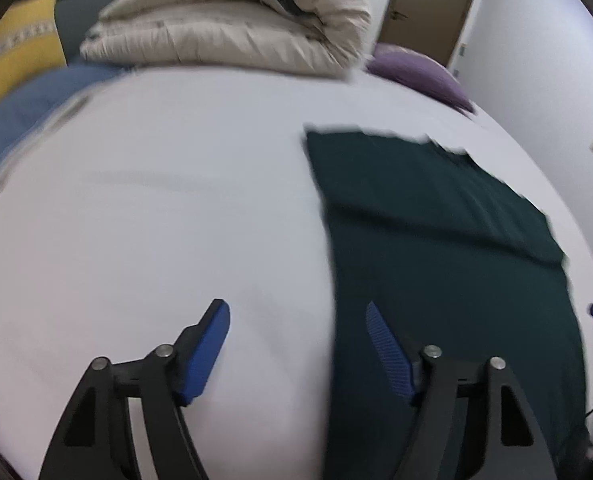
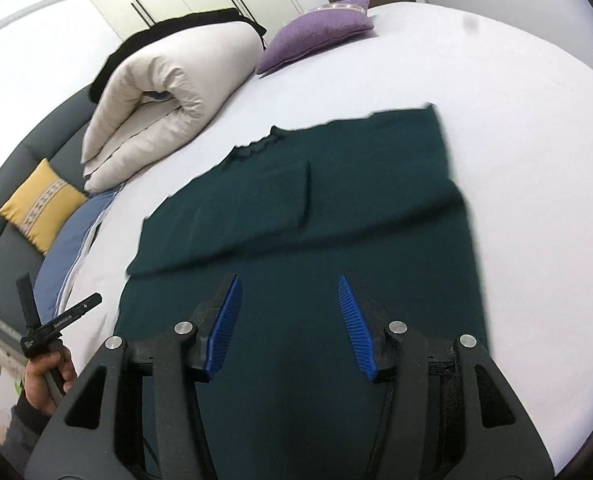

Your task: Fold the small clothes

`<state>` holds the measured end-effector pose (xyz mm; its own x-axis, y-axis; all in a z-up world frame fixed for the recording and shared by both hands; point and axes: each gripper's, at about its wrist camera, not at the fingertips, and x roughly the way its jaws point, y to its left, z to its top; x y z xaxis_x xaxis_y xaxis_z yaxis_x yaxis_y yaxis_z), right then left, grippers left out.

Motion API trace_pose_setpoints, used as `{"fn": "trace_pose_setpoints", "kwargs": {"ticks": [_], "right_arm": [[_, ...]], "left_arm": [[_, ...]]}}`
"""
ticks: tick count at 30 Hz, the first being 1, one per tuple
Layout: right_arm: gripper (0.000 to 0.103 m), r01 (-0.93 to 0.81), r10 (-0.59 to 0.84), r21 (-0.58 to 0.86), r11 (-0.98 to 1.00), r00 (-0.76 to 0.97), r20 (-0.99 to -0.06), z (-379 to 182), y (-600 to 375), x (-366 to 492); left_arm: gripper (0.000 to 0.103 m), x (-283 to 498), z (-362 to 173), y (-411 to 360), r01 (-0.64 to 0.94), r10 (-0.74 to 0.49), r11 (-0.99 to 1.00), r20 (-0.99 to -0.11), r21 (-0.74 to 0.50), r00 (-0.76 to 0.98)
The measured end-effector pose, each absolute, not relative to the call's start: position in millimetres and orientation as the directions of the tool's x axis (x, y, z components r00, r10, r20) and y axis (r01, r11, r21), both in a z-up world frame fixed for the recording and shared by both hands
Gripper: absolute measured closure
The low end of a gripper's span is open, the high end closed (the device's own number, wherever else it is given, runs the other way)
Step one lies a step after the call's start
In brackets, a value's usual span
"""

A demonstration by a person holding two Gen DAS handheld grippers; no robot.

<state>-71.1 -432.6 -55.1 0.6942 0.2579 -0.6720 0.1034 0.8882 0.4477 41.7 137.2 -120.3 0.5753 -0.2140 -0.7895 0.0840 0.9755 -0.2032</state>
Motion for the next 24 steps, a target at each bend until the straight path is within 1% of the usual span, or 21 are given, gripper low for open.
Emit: {"fn": "trace_pose_setpoints", "kwargs": {"ticks": [2, 5, 9, 12, 17, 24], "right_arm": [[0.045, 0.133, 0.268, 0.475, 0.870, 0.682, -0.681, -63, -440, -116], [0.044, 0.198, 0.227, 0.466, 0.862, 0.671, -0.705, -76, -457, -179], [0.044, 0.279, 0.238, 0.514, 0.811, 0.645, -0.726, -99, -480, -234], [0.044, 0.298, 0.248, 0.528, 0.795, 0.635, -0.732, -108, -488, -258], [0.044, 0.292, 0.298, 0.567, 0.770, 0.620, -0.726, -121, -496, -273], [0.044, 0.282, 0.420, 0.650, 0.705, 0.572, -0.704, -132, -496, -282]], "left_arm": [[0.024, 6, -130, 142, 0.082, -0.245, 0.967, -0.809, -0.239, 0.533], [0.024, -30, -143, 147, 0.077, -0.286, 0.955, -0.828, -0.285, 0.482], [0.024, -64, -149, 151, 0.078, -0.320, 0.944, -0.828, -0.322, 0.461], [0.024, -72, -150, 153, 0.077, -0.374, 0.922, -0.824, -0.379, 0.426], [0.026, -78, -155, 154, 0.097, -0.419, 0.905, -0.826, -0.414, 0.376], [0.026, -83, -157, 152, 0.117, -0.486, 0.873, -0.822, -0.474, 0.296]]}}
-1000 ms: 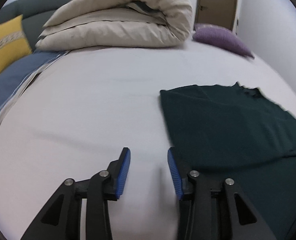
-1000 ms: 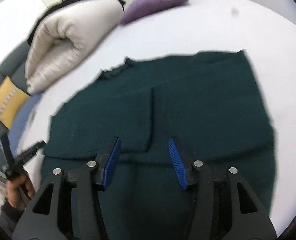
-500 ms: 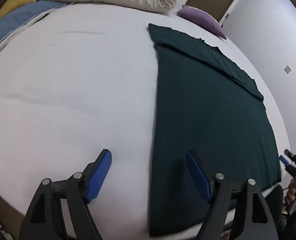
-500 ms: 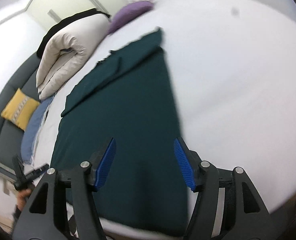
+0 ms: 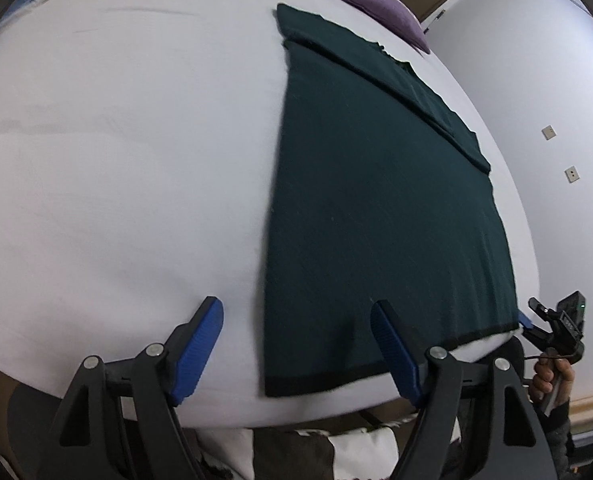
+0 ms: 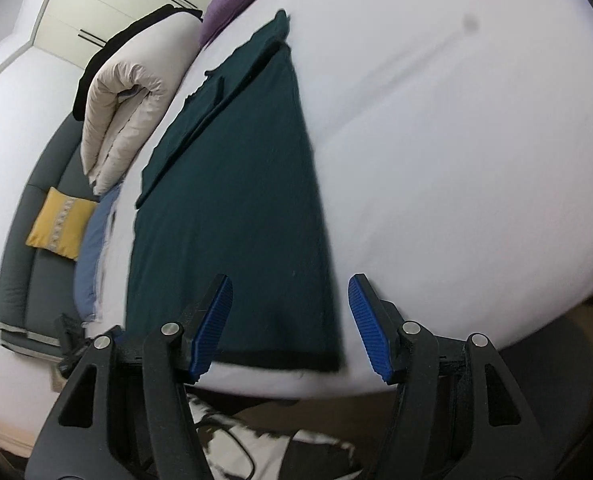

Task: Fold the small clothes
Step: 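Grasp the sweater hem with both grippers and lift it toward the collar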

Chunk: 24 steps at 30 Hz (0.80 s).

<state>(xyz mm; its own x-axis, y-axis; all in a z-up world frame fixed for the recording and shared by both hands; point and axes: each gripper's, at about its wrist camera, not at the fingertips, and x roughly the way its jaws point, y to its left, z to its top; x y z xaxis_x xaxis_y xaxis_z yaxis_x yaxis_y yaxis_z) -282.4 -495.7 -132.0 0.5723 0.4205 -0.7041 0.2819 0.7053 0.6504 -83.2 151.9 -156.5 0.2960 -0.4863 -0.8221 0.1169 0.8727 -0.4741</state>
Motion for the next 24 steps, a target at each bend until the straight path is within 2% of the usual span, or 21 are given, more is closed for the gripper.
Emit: {"fn": "trace_pose_setpoints", "kwargs": {"ticks": [2, 7, 12, 17, 18, 22, 23, 24], "right_arm": [[0.044, 0.284, 0.447, 0.677, 0.679, 0.572, -0.688, -135, -498, -287], [0.044, 0.309, 0.489, 0.722, 0.618, 0.568, -0.662, -142, -503, -291], [0.044, 0.311, 0.513, 0.728, 0.611, 0.545, -0.663, -142, -500, -288], [0.046, 0.305, 0.532, 0.722, 0.621, 0.513, -0.674, -144, -496, -286], [0.051, 0.304, 0.535, 0.723, 0.621, 0.510, -0.674, -145, -498, -285], [0.088, 0.308, 0.520, 0.695, 0.649, 0.487, -0.702, -147, -499, -285], [0.094, 0.310, 0.510, 0.686, 0.658, 0.487, -0.709, -146, -498, -286], [0.096, 0.311, 0.501, 0.684, 0.659, 0.496, -0.709, -145, -499, -288]], "left_arm": [[0.026, -84, -157, 152, 0.113, -0.511, 0.858, -0.812, -0.500, 0.281], [0.041, -82, -159, 148, 0.107, -0.539, 0.841, -0.803, -0.531, 0.253], [0.070, -81, -162, 148, 0.095, -0.553, 0.832, -0.800, -0.547, 0.234], [0.091, -81, -170, 153, 0.063, -0.589, 0.804, -0.777, -0.592, 0.221], [0.093, -81, -172, 155, 0.052, -0.600, 0.794, -0.769, -0.605, 0.222], [0.095, -86, -170, 159, 0.040, -0.606, 0.786, -0.754, -0.617, 0.253], [0.096, -88, -167, 160, 0.038, -0.605, 0.784, -0.750, -0.619, 0.268], [0.096, -89, -165, 161, 0.034, -0.607, 0.780, -0.743, -0.625, 0.282]]}}
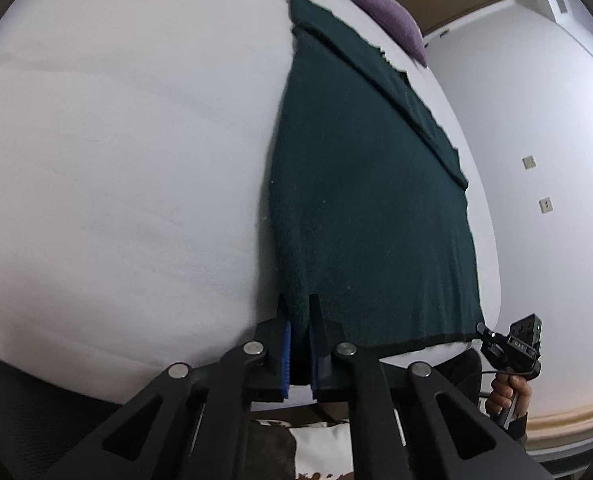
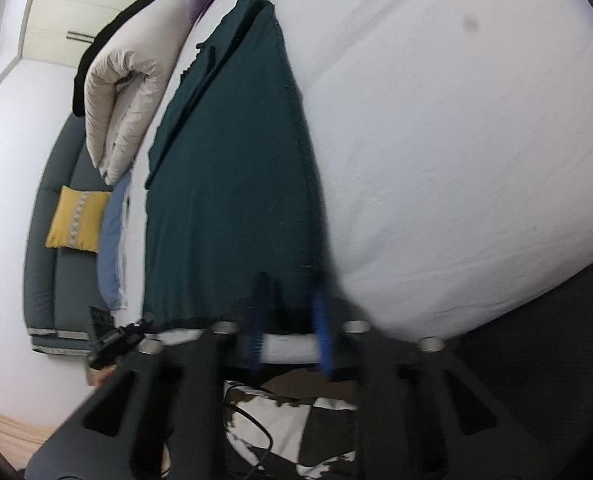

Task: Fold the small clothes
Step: 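Grasp the sweater hem with both grippers and lift it toward the collar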

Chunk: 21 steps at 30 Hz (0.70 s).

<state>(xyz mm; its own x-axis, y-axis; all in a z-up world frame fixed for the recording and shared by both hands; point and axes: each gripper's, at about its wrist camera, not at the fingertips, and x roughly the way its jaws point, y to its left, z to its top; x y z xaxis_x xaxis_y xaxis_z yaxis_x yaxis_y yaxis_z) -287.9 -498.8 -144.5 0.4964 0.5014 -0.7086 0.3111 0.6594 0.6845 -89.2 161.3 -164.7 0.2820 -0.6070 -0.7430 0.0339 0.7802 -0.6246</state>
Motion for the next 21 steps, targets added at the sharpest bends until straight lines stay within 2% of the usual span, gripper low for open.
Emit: {"fn": "trace_pose_setpoints", "kwargs": {"ticks": [11, 21], "right_arm": [[0.098, 0.259, 0.457, 0.741, 0.620, 0.649, -0.609, -95, -521, -303], [0.098, 0.166, 0.515, 0.807, 0.567, 0.693, -0.504, -52, -521, -255]], "left_arm": [[0.097, -101, -109, 183, 0.047, -0.661, 0.693, -0.609, -0.719, 0.439], [0.097, -61, -73, 179, 0.082, -0.702, 0.619, -0.503, -0.781, 0.504]]}}
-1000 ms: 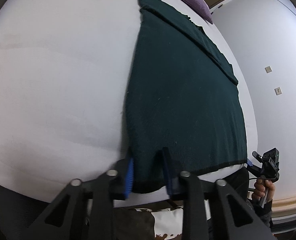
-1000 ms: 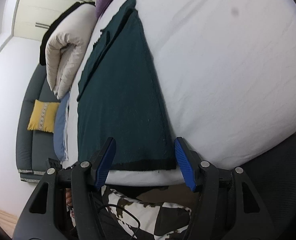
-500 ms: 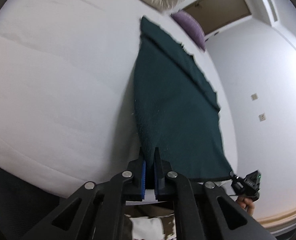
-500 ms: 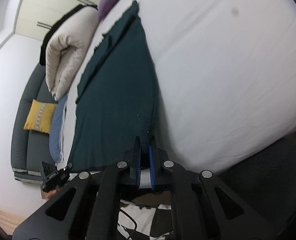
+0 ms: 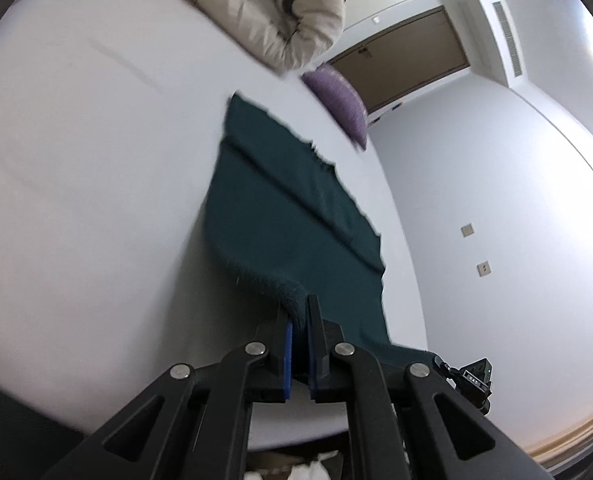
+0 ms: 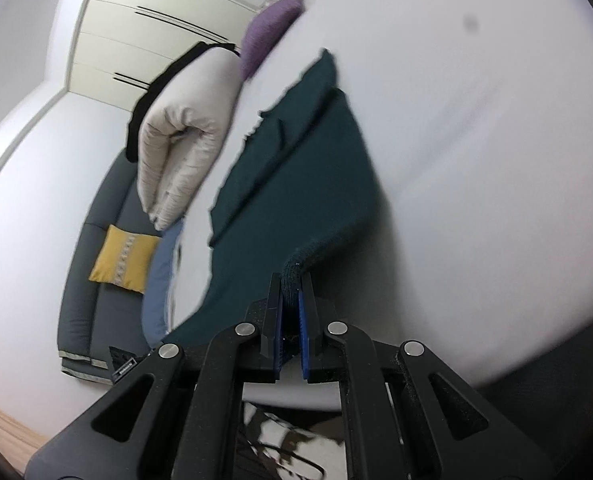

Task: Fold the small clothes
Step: 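Grasp the sweater hem with both grippers and lift it toward the collar, then lay the hem onto the collar and open both grippers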

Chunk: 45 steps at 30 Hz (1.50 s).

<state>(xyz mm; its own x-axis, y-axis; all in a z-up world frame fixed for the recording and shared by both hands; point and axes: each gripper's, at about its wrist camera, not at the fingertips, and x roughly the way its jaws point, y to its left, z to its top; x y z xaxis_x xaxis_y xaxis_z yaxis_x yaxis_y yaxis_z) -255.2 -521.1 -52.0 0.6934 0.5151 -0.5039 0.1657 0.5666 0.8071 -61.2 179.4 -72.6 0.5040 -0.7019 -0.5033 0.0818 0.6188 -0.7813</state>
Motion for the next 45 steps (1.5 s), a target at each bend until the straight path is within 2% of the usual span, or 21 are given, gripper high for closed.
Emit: {"fn": "trace_pose_setpoints", "kwargs": {"ticks": [3, 8, 15, 28, 33, 35, 38, 40, 41, 42, 43, 44, 45], "right_arm": [[0.098, 0.140, 0.524, 0.830, 0.540, 0.716, -0.462, -33, -526, -219], [0.098, 0.140, 0.495, 0.835, 0.532, 0.749, -0.441, -14, -532, -149], [0.098, 0.180, 0.436, 0.827, 0.533, 0.779, -0.451, -15, -541, -27], [0.098, 0.300, 0.316, 0.736, 0.607, 0.758, -0.570, -56, -545, 141], [0.097, 0.380, 0.254, 0.705, 0.599, 0.745, -0.617, -83, -558, 176], [0.094, 0.399, 0.241, 0.675, 0.621, 0.721, -0.649, -96, -559, 196], [0.087, 0.429, 0.240, 0.618, 0.658, 0.659, -0.713, -114, -556, 221], [0.079, 0.413, 0.236, 0.619, 0.668, 0.672, -0.702, -118, -556, 223], [0.075, 0.400, 0.226, 0.619, 0.675, 0.687, -0.690, -115, -555, 223], [0.063, 0.390, 0.225, 0.622, 0.679, 0.696, -0.682, -114, -554, 221], [0.053, 0.384, 0.220, 0.621, 0.683, 0.702, -0.677, -112, -553, 219], [0.049, 0.393, 0.200, 0.605, 0.692, 0.702, -0.684, -108, -553, 217], [0.048, 0.402, 0.177, 0.588, 0.702, 0.701, -0.691, -103, -552, 214]], "left_arm": [[0.097, -31, -59, 174, 0.096, -0.702, 0.609, -0.479, -0.787, 0.527], [0.097, 32, -53, 165, 0.085, -0.693, 0.595, -0.457, -0.799, 0.558], [0.097, 128, -67, 150, 0.033, -0.661, 0.613, -0.489, -0.790, 0.569], [0.097, 264, -101, 119, -0.044, -0.596, 0.674, -0.578, -0.737, 0.557], [0.096, 300, -123, 108, -0.084, -0.548, 0.723, -0.643, -0.686, 0.535], [0.095, 311, -142, 105, -0.131, -0.516, 0.744, -0.688, -0.656, 0.510], [0.086, 318, -157, 106, -0.172, -0.513, 0.732, -0.700, -0.659, 0.498], [0.074, 319, -155, 108, -0.179, -0.518, 0.721, -0.693, -0.669, 0.501], [0.059, 317, -148, 109, -0.168, -0.514, 0.727, -0.690, -0.666, 0.510], [0.043, 315, -141, 110, -0.159, -0.496, 0.741, -0.691, -0.653, 0.525], [0.036, 312, -133, 111, -0.153, -0.472, 0.756, -0.692, -0.636, 0.546], [0.029, 308, -122, 114, -0.143, -0.445, 0.772, -0.686, -0.620, 0.576], [0.028, 305, -118, 117, -0.138, -0.440, 0.772, -0.678, -0.621, 0.589]]}}
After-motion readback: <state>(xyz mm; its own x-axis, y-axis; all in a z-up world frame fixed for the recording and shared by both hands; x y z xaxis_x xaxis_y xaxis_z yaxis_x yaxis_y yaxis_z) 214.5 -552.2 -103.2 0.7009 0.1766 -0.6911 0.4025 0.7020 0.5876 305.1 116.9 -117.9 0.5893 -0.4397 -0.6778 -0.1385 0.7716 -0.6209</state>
